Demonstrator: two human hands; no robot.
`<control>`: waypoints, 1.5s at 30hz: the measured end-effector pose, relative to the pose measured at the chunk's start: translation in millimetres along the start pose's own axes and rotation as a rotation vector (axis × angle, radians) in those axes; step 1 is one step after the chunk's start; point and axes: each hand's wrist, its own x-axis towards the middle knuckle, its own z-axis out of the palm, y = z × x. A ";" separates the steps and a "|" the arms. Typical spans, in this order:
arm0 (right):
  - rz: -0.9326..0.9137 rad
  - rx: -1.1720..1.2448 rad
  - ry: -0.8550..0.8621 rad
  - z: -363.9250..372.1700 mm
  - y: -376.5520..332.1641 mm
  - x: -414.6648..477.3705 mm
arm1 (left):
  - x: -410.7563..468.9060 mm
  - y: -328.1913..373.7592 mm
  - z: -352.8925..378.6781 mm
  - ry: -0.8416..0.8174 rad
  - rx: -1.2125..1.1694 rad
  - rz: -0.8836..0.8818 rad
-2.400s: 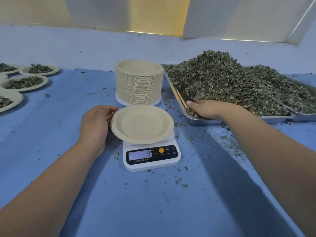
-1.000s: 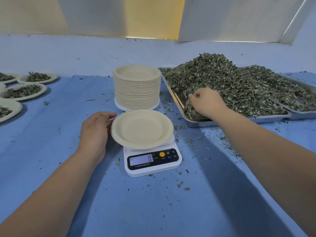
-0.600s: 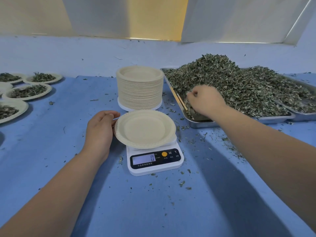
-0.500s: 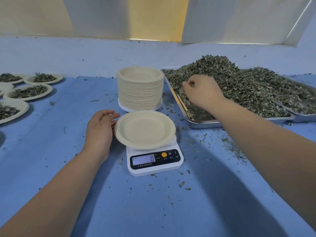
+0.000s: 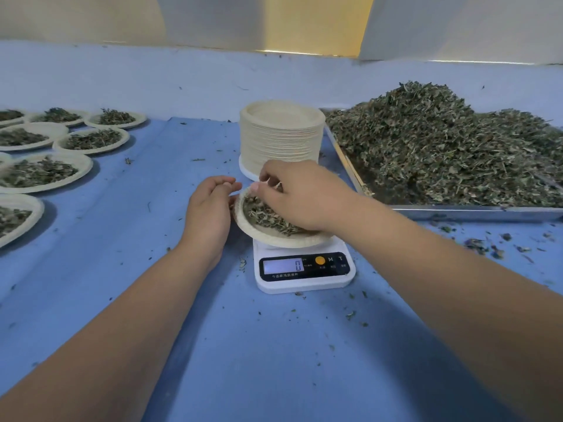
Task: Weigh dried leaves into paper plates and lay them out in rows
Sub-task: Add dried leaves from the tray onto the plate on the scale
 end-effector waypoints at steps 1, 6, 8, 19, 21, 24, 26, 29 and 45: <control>0.001 0.007 0.035 -5.4 1.1 0.7 | 0.0 -0.2 0.3 -0.003 0.007 0.006; 0.026 0.135 0.150 -27.4 17.3 -4.3 | -0.2 0.6 0.8 0.003 0.051 0.011; 0.056 0.188 0.244 -25.8 29.0 -11.9 | -1.8 1.7 0.9 -0.001 0.067 0.010; 0.279 0.288 0.509 6.5 88.9 -50.4 | -17.6 8.2 -0.9 -0.110 0.232 0.160; 0.238 0.307 0.502 6.6 80.4 -50.1 | -19.4 8.5 -0.7 -0.135 0.240 0.181; 0.147 0.298 0.355 2.0 59.2 -47.1 | -23.0 9.3 -0.1 -0.166 0.234 0.224; 0.097 0.247 0.184 -2.6 45.1 -45.8 | -26.2 11.2 0.1 -0.182 0.200 0.288; 0.020 0.137 0.039 -7.8 29.4 -47.2 | -29.1 13.7 -0.1 -0.179 0.201 0.361; -0.009 0.277 0.175 -18.9 23.5 -8.1 | -32.2 15.3 0.9 -0.224 0.324 0.331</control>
